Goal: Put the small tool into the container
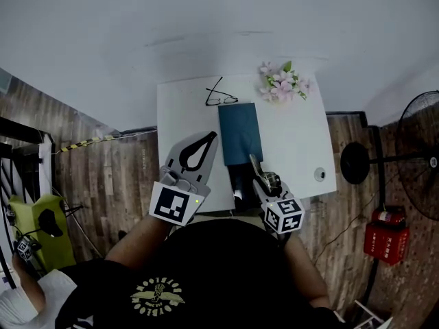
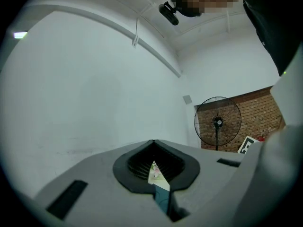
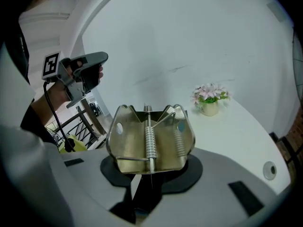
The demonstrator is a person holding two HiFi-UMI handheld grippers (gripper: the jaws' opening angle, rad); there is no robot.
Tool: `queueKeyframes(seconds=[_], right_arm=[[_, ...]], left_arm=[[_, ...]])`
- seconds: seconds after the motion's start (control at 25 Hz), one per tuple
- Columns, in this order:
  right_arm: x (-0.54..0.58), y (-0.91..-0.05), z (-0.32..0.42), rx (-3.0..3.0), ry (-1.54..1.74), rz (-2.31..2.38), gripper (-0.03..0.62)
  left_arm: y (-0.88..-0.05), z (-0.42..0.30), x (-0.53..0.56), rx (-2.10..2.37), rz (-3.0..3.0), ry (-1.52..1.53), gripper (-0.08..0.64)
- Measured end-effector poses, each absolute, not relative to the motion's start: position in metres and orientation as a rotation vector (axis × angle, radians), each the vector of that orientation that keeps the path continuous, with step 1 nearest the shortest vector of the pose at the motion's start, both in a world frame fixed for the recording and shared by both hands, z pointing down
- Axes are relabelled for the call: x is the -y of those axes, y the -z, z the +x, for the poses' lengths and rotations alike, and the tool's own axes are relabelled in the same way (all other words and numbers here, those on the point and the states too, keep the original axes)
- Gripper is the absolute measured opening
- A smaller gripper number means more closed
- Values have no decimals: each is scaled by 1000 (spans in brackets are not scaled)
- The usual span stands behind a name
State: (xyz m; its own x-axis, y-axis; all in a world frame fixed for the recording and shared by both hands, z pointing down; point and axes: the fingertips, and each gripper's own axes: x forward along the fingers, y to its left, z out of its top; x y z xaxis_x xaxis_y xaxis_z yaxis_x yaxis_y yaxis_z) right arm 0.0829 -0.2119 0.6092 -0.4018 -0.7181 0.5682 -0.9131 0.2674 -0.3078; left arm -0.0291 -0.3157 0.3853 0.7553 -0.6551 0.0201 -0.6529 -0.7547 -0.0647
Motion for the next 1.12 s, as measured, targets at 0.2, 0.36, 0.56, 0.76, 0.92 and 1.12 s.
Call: queueKeyframes(seconds=[0.2, 0.36, 0.56, 0.76, 0.92, 1.12], right_arm=[[207, -632, 77, 2202, -933, 1465, 109], [206, -652, 72, 2179, -1004, 1439, 109], [199, -677, 62, 2142, -1119, 1382, 107], [191, -697, 52, 2115, -1185, 1328, 107], [184, -711, 45, 2085, -1189, 1270, 107], [183, -728, 48, 2036, -1186, 1267, 107]], left_arm=[[-392, -39, 311, -1087, -2896, 91, 6], [-393, -47, 312, -1098, -2889, 97, 6], [-392, -56, 311, -1111, -2879, 98, 6], [-392, -63, 309, -1122, -2870, 106, 6], [-393, -67, 308, -1121, -2864, 115, 6], [-396, -74, 309, -1139, -2854, 130, 6]])
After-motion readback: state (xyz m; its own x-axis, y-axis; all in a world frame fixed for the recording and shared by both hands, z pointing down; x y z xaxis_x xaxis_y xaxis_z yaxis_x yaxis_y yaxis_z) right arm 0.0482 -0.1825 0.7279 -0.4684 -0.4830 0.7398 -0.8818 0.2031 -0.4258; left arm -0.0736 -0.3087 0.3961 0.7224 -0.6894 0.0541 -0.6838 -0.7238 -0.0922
